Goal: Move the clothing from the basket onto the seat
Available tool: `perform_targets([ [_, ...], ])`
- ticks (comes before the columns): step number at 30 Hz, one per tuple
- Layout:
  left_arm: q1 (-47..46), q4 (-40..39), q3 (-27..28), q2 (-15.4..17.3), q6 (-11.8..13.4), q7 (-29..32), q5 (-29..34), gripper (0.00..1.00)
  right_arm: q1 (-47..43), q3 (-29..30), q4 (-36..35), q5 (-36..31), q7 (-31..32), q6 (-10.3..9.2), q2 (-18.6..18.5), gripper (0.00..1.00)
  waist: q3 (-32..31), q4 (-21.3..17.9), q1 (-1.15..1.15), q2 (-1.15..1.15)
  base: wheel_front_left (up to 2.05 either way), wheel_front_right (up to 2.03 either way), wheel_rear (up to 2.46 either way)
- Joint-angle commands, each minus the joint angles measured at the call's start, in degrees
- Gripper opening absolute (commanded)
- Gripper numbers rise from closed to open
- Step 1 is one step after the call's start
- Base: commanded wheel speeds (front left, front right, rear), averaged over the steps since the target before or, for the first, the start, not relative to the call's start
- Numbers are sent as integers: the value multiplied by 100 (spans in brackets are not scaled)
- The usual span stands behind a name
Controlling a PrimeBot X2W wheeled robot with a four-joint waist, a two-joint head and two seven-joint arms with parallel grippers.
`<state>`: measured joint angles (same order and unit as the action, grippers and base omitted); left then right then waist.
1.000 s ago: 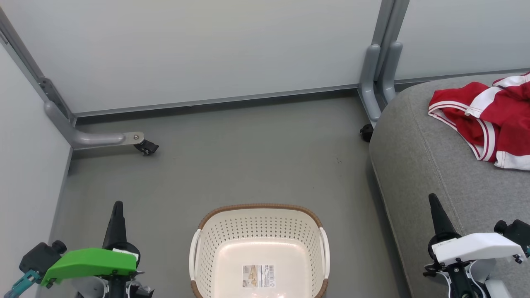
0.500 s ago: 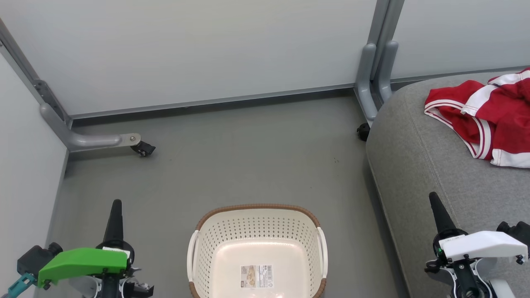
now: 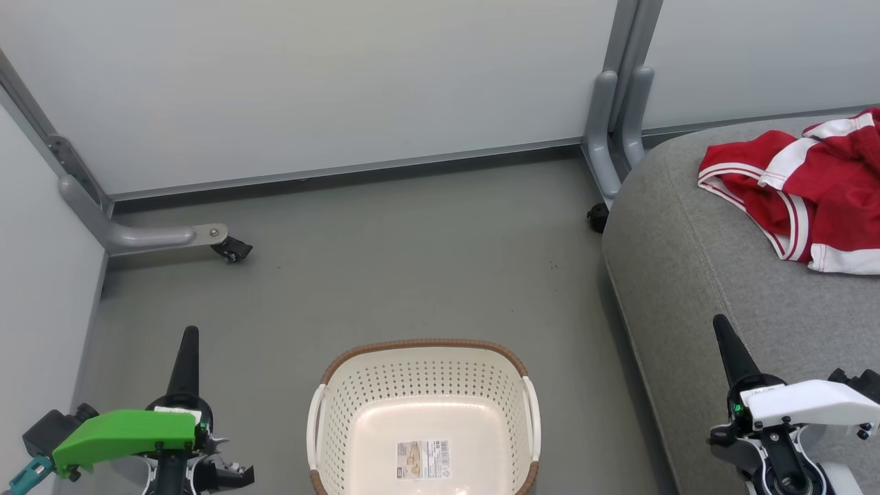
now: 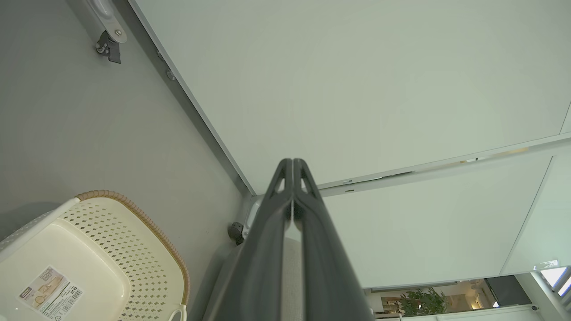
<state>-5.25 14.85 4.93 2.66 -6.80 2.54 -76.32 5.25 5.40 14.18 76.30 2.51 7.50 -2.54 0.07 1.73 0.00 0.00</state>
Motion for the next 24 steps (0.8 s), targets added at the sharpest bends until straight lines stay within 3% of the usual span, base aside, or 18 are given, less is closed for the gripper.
perform_targets([
  [1,-108,-55,30,32,-34,46,-152,0,73,28,-44,142,46,-1,-37,0,1,-7,0,0,0,0,0],
  [24,-136,-78,135,35,-72,305,-1176,0,111,95,-30,1172,310,-1,-46,0,7,-115,0,0,0,0,0],
])
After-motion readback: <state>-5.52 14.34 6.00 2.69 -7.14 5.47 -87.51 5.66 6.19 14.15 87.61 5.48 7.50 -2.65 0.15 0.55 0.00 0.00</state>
